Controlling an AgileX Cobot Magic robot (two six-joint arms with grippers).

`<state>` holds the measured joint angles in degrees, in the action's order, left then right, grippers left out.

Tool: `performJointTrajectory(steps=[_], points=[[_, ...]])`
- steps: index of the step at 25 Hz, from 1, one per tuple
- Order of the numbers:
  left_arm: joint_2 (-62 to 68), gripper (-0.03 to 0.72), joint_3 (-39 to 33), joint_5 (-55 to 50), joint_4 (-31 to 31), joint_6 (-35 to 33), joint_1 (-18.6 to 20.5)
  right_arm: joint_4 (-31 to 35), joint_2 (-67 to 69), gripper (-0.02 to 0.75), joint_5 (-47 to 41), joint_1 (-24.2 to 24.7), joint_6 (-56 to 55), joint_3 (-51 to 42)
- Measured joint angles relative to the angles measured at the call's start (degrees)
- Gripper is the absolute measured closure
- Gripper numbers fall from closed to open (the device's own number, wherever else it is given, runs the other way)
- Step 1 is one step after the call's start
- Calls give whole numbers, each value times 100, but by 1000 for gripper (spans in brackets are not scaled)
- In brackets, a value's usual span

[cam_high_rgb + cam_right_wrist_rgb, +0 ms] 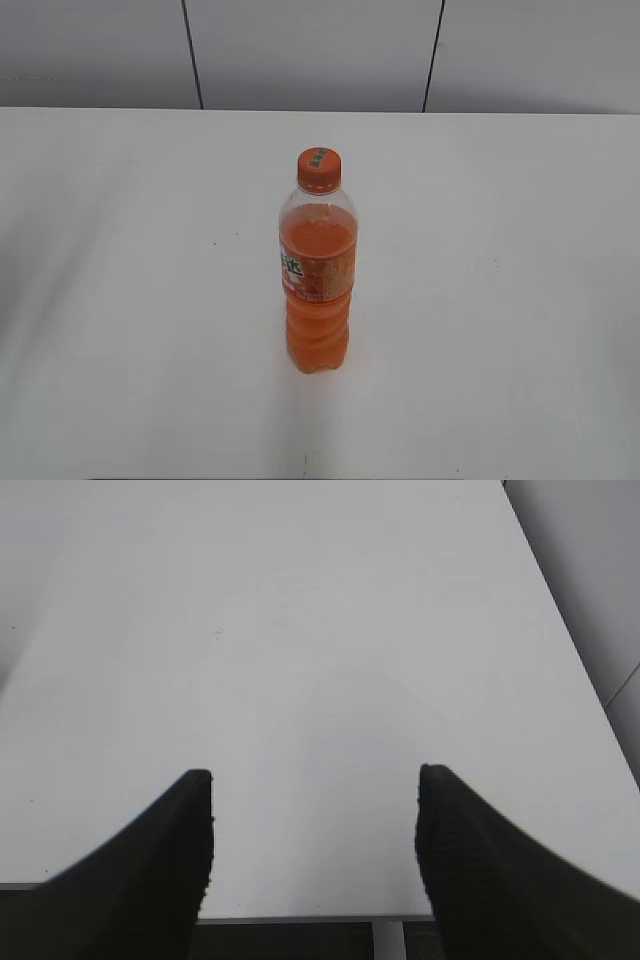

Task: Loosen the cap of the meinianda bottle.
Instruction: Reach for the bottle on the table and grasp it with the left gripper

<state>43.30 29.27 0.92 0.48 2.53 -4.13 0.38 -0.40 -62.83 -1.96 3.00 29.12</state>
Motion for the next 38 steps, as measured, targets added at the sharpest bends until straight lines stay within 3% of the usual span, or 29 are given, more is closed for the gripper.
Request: performJointTrajectory(steps=[5,10,13,16,21,26,30,35,38], points=[[1118,179,-452,1364,-157,0,-253,-38,0,258,0,0,0,0],[2061,179,-669,2023,615,207,-1028,0,0,258,0,0,0,0],[2641,179,-962,3085,1374,755,-1203,-38,0,258,0,0,0,0],[3206,179,-1074,4064,2524,1180,-1003,0,0,258,0,0,7,0],[4297,179,-1101,5416,4779,1540,-198,0,0,258,0,0,7,0],[5113,179,-1074,6118,6119,1591,565,-38,0,258,0,0,2,0],[5471,179,-950,6605,6547,1613,653,0,0,258,0,0,2,0],[6083,179,-210,6794,7929,1925,625,0,0,258,0,0,2,0],[6520,179,292,6794,8405,2184,426,-38,0,258,0,0,2,0]])
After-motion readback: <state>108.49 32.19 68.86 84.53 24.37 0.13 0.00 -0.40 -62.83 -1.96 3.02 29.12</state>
